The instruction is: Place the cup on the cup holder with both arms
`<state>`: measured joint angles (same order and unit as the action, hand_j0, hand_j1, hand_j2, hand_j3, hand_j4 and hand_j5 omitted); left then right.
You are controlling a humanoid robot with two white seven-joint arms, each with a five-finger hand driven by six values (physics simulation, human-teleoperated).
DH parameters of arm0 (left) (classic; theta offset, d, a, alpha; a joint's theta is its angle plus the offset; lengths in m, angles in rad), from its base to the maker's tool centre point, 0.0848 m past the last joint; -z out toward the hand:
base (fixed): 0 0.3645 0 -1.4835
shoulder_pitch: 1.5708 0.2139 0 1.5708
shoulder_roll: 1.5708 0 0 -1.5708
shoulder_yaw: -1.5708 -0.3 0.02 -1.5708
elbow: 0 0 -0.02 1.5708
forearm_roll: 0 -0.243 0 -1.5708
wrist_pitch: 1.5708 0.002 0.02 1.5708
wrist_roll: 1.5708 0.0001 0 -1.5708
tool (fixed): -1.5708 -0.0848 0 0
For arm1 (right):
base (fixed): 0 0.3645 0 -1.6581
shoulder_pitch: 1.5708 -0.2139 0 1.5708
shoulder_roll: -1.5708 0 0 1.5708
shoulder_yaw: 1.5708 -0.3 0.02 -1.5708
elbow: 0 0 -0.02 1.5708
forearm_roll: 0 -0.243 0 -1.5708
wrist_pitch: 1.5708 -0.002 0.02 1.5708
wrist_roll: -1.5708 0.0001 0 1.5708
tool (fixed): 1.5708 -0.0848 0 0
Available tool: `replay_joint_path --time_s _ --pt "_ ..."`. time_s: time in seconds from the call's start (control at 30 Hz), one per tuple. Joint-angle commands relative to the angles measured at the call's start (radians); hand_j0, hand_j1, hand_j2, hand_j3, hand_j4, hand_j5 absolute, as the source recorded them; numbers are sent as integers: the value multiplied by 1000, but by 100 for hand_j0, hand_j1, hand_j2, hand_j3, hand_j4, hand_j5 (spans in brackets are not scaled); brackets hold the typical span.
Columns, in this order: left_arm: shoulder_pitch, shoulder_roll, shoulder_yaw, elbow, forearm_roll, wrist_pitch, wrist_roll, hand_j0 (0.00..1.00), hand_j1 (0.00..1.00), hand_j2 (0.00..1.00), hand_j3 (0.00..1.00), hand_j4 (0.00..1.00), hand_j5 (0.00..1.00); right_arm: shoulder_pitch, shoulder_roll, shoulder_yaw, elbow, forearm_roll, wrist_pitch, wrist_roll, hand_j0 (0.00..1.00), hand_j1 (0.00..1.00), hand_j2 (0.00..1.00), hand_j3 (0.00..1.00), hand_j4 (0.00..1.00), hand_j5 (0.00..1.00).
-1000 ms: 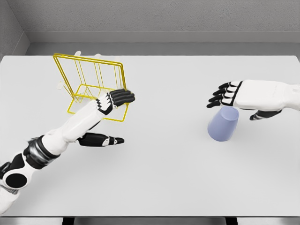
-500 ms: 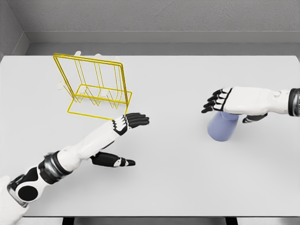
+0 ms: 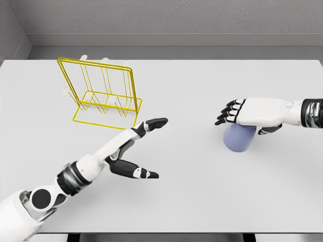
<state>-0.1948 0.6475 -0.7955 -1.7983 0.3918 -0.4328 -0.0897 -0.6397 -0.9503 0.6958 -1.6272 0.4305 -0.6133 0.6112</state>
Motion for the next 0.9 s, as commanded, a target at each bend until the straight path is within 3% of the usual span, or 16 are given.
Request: replay_joint_path --time_s 0.0,0.13,0.3,0.47,0.87 --pt "3 -11 -2 1 45 43 -12 100 100 100 100 100 100 0 -4 1 -2 -3 2 0 99 99 99 99 99 99" --pt "6 -11 -4 1 39 106 -8 100 100 100 100 100 100 0 -4 2 -7 -1 2 0 91 91 91 91 91 91" --pt "6 -29 1 1 104 218 -5 100 100 100 100 100 100 2 -7 8 -8 17 2 0 90 90 90 90 90 90" --pt "9 -35 6 1 98 221 -5 100 100 100 100 100 100 2 -7 37 -8 47 2 0 89 89 89 89 89 89" --pt "12 -43 2 1 91 247 -5 100 100 100 100 100 100 0 -5 37 -8 59 2 0 63 63 63 63 63 63"
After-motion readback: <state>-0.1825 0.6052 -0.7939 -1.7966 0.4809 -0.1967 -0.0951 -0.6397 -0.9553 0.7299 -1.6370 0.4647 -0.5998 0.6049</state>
